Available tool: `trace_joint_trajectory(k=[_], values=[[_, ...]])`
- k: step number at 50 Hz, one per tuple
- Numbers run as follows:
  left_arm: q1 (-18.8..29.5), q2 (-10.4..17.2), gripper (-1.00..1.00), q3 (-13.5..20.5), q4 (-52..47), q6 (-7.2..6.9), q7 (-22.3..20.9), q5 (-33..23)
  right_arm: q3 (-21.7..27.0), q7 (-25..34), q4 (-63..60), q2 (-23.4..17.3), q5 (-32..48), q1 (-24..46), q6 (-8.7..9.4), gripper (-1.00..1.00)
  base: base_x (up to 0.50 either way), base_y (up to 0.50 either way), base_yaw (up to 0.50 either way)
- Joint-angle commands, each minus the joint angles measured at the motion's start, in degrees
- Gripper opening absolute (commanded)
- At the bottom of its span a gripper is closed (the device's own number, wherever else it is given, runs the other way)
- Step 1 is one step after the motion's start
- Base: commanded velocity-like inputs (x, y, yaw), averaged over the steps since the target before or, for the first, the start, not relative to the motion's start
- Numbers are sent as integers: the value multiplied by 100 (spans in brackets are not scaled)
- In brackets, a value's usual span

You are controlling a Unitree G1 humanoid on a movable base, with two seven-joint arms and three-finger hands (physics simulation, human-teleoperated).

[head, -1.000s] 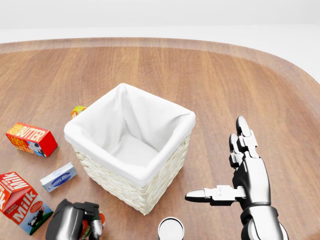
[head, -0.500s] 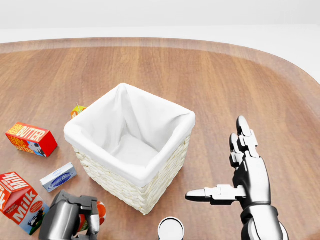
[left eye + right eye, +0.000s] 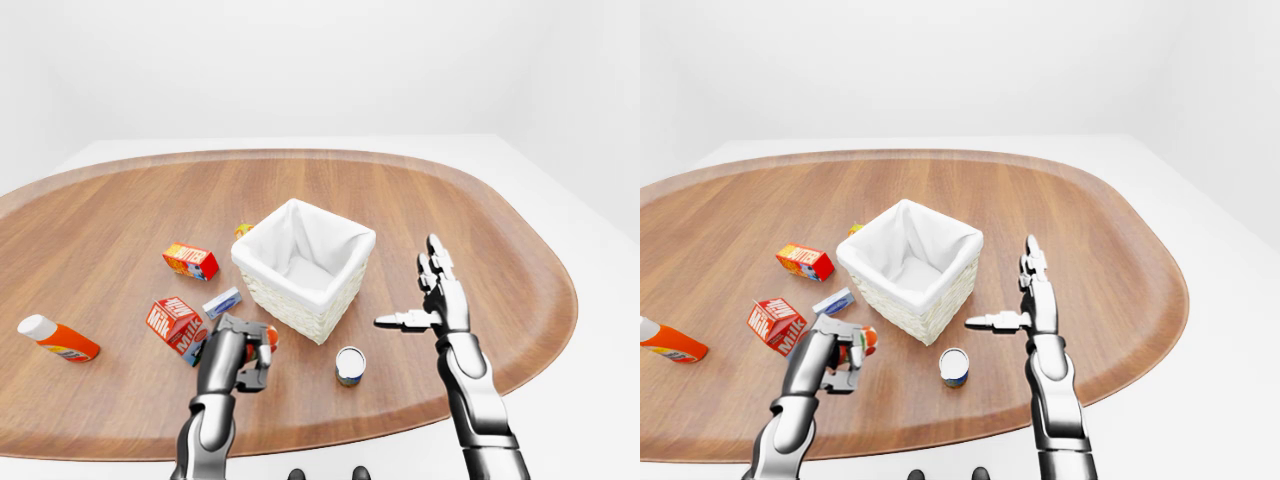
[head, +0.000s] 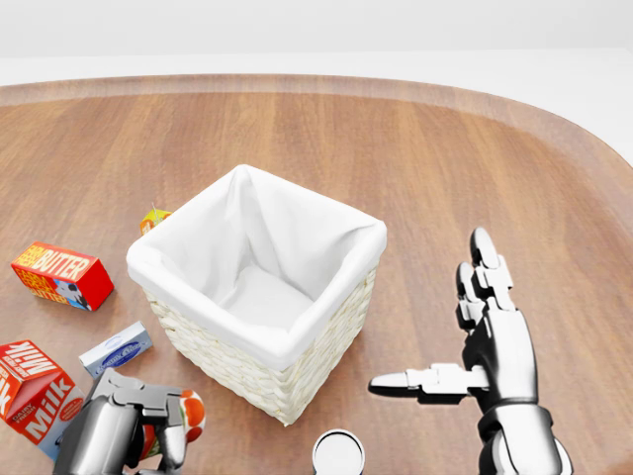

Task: Pick up the tomato sauce, and put it in the basket.

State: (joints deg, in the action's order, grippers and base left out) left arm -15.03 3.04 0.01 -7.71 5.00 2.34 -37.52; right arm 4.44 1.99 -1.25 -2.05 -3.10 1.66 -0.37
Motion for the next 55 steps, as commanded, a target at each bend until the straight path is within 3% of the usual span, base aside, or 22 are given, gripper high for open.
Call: trace_joint_trajectory(k=[1,5,26,46,55], values=[[-220,-52,-100,81,-607,0,-179,83,1,-1,-32,1,3,-10,20,100,0,0,0],[-275,-70,-100,77,-697,0,-208,71,5,-3,59,2,3,14,-49,100,0,0,0],[-529,-175,-100,138,-1615,0,-627,134,0,-9,74,0,4,16,-62,100,0,0,0],[-590,-238,-100,146,-2100,0,-850,188,26,-7,13,-13,-15,25,10,100,0,0,0],[-609,-252,-100,122,-2364,-144,-962,203,21,-12,-7,-10,-12,20,26,100,0,0,0]])
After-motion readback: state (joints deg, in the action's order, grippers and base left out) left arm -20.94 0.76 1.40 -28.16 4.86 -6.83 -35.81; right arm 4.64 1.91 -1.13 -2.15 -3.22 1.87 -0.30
